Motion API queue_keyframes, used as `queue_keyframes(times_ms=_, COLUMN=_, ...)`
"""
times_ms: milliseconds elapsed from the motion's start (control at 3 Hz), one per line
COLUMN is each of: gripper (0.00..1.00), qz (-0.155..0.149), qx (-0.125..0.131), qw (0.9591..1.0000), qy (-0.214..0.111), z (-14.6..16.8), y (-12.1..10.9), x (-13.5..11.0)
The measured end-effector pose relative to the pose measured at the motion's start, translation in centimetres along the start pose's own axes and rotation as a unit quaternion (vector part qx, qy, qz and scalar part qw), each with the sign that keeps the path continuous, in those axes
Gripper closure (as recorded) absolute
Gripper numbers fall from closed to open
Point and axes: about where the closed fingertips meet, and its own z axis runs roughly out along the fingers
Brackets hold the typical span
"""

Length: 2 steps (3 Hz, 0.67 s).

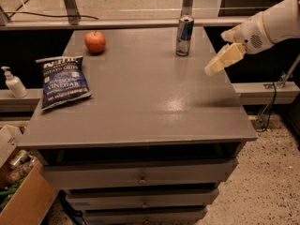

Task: Move redbull can near blue chip bag

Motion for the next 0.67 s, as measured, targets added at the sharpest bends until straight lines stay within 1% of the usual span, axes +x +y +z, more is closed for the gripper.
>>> queue_keyframes(times_ms=333, gripper=0.00, qz=0.034, qx=-0.010, qw=0.9985, qy=-0.043, z=3.4, y=-1.1, x=0.3)
queue_keyframes(times_ms=667, gripper=0.00, qz=0.066, qx=-0.006, qw=0.9906, qy=-0.120, z=6.9, y=-3.8, x=-0.7)
